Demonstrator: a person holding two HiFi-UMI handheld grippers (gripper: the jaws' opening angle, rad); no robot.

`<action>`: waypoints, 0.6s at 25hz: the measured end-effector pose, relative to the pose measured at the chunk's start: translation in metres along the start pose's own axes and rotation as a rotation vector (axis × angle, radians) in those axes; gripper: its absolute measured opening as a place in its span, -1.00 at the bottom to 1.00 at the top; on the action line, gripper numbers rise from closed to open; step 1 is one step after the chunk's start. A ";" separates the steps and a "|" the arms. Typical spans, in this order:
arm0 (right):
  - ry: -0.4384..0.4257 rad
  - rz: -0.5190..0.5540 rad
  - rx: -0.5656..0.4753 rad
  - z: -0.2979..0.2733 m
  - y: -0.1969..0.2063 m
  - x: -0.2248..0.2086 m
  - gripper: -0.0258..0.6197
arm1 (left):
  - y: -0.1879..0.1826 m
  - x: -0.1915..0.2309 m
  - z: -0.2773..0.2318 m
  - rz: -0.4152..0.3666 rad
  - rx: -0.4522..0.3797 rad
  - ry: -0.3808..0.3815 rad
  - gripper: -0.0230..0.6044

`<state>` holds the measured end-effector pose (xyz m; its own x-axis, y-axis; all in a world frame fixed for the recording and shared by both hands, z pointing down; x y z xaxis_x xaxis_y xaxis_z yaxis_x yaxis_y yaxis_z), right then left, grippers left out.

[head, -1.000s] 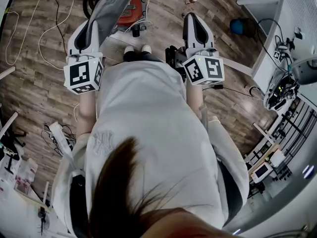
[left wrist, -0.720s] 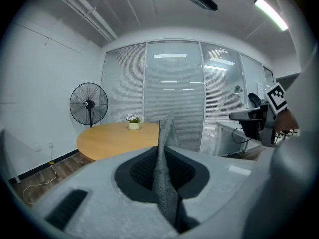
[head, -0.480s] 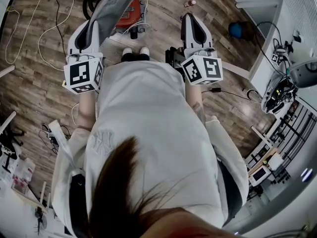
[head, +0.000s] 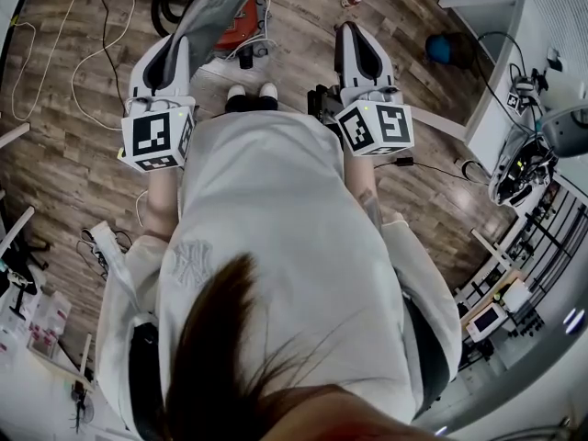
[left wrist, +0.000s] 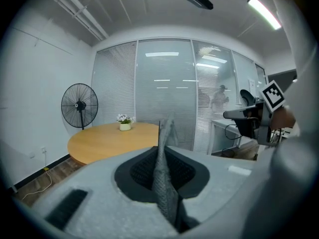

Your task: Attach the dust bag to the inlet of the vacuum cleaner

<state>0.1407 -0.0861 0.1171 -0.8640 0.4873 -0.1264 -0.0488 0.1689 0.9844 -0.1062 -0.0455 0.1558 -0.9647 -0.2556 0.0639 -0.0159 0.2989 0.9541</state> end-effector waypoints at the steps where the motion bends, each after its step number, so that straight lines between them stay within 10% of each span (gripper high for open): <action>1: -0.001 0.000 0.001 0.001 0.000 -0.001 -0.92 | 0.001 -0.004 -0.001 -0.004 0.005 0.013 -0.80; 15: -0.071 0.026 0.063 0.010 0.024 0.008 -0.91 | 0.039 -0.054 -0.005 -0.066 0.117 0.202 -0.80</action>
<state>0.1376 -0.0691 0.1382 -0.8271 0.5509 -0.1116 0.0065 0.2080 0.9781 -0.0531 -0.0247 0.1912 -0.8885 -0.4534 0.0710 -0.1190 0.3771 0.9185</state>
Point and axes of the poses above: the fingertips, and each gripper's own axes: z backward along the fingers, x to its left, y out of its underside, the point moved 1 cm from there along z, backward along the fingers, and after that the axes turned 5 degrees about z, right-handed, at the moved point
